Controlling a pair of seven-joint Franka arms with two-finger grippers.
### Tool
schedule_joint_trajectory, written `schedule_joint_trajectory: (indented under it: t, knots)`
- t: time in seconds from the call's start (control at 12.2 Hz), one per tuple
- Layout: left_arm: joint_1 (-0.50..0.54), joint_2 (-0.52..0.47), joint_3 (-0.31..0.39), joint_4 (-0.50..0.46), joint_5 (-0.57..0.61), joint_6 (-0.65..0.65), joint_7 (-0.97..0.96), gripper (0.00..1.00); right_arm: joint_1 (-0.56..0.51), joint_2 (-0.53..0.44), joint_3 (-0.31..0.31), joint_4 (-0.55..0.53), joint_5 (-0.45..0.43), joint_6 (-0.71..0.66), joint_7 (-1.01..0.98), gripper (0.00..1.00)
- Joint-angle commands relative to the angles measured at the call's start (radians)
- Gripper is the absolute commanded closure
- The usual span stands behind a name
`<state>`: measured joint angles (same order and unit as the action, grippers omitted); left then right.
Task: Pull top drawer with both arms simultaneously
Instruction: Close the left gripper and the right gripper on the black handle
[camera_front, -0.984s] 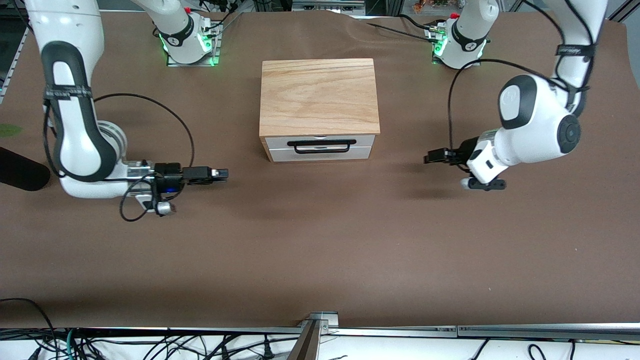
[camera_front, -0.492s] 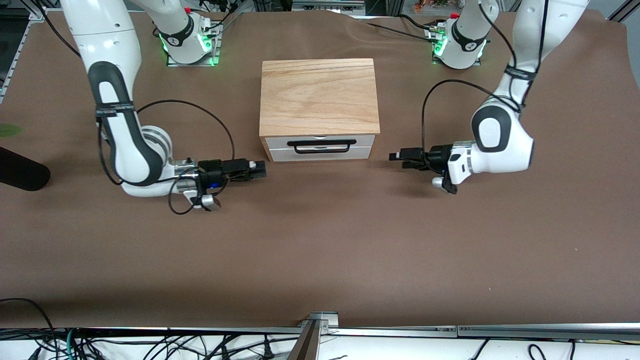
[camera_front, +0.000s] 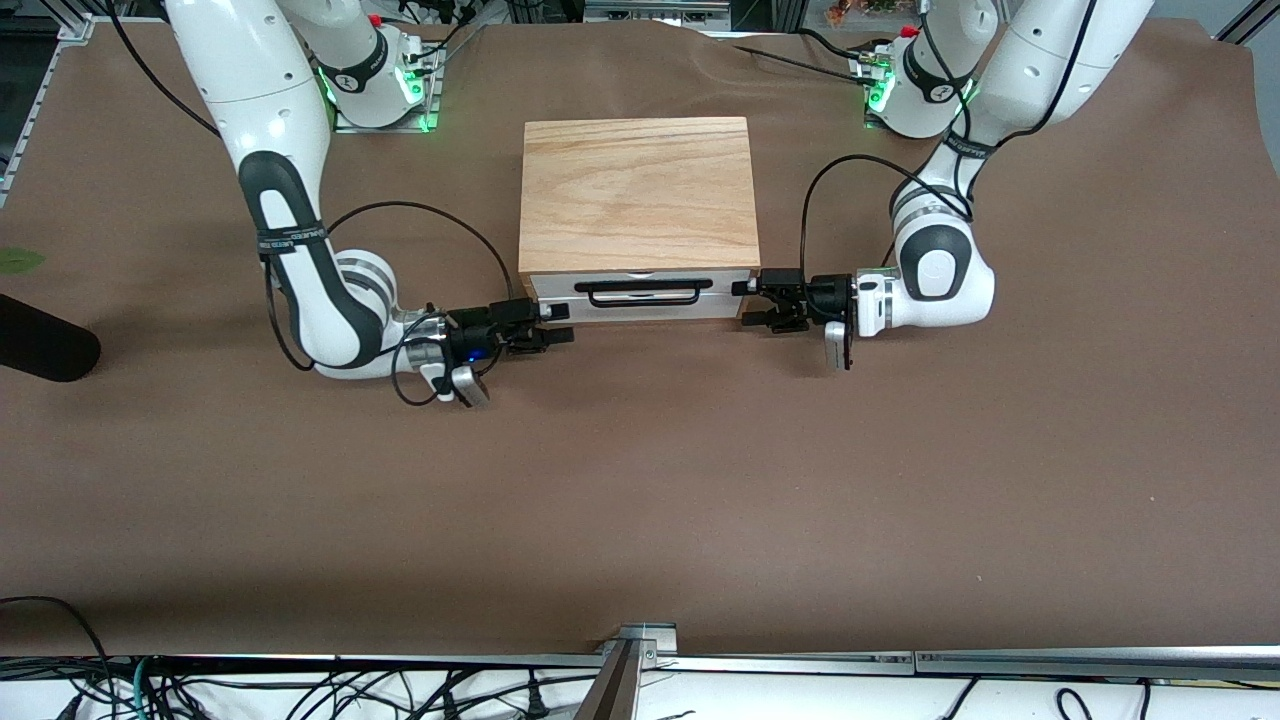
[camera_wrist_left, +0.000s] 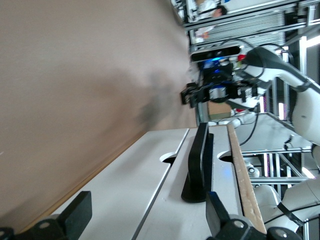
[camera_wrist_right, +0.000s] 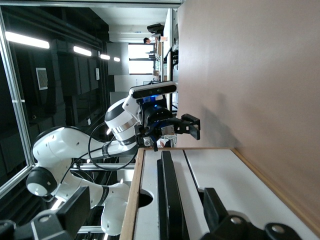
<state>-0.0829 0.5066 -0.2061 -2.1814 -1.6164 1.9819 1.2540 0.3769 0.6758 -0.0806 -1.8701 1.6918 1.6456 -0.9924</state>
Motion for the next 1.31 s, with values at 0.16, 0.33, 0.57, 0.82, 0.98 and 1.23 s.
schedule_joint_trajectory:
  t: [0.16, 0.33, 0.57, 0.82, 0.98, 1.23]
  knots:
    - [0.009, 0.017, -0.075, 0.006, -0.163, -0.028, 0.163, 0.00, 0.045, 0.007, 0.004, -0.046, 0.040, 0.003, -0.135, 0.00]
    - [0.006, 0.020, -0.082, 0.011, -0.168, -0.028, 0.163, 0.00, 0.048, 0.007, 0.004, -0.058, 0.049, 0.002, -0.164, 0.01]
    - [-0.005, 0.033, -0.127, 0.011, -0.230, -0.020, 0.166, 0.06, 0.057, 0.007, 0.004, -0.055, 0.074, 0.008, -0.167, 0.17]
    - [-0.017, 0.052, -0.145, 0.009, -0.260, -0.017, 0.162, 0.15, 0.085, 0.008, 0.004, -0.050, 0.117, 0.028, -0.169, 0.45]
    - [-0.026, 0.063, -0.145, 0.002, -0.260, -0.014, 0.153, 0.28, 0.086, 0.008, 0.004, -0.050, 0.118, 0.031, -0.170, 0.48]
    - [-0.032, 0.075, -0.145, -0.006, -0.260, -0.012, 0.151, 0.46, 0.086, 0.019, 0.004, -0.050, 0.118, 0.029, -0.184, 0.54]
